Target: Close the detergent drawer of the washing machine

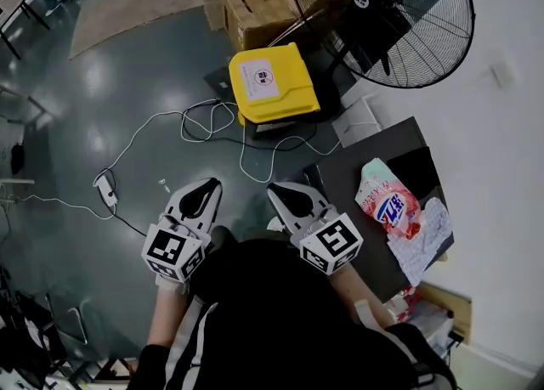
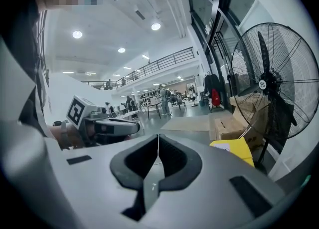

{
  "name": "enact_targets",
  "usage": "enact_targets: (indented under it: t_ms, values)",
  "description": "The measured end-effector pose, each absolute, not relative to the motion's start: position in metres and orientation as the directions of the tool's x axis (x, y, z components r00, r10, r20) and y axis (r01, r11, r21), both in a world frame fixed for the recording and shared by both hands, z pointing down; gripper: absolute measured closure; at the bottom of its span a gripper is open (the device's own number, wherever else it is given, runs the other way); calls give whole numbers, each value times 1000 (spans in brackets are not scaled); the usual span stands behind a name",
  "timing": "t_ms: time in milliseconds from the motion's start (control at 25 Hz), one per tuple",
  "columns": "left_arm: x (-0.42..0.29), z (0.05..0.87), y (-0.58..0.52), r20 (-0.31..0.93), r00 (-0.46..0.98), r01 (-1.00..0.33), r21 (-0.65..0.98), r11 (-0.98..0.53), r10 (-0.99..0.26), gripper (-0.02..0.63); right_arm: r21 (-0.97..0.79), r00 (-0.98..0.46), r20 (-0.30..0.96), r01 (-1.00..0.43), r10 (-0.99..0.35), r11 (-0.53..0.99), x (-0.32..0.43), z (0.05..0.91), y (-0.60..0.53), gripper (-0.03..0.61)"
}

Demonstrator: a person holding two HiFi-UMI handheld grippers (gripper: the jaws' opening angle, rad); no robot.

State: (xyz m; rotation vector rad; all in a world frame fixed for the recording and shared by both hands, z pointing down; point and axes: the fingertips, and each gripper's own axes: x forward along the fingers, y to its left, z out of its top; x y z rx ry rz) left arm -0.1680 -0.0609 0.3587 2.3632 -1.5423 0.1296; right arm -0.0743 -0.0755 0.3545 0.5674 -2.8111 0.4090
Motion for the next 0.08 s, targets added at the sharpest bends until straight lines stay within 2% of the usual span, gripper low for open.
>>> enact_targets:
  t_ms: [80]
  values:
    - [-163,359,-61,247,415,-905,212,-370,-875,601,-223,-896,288,-407,-339,886,-70,355,-76,563]
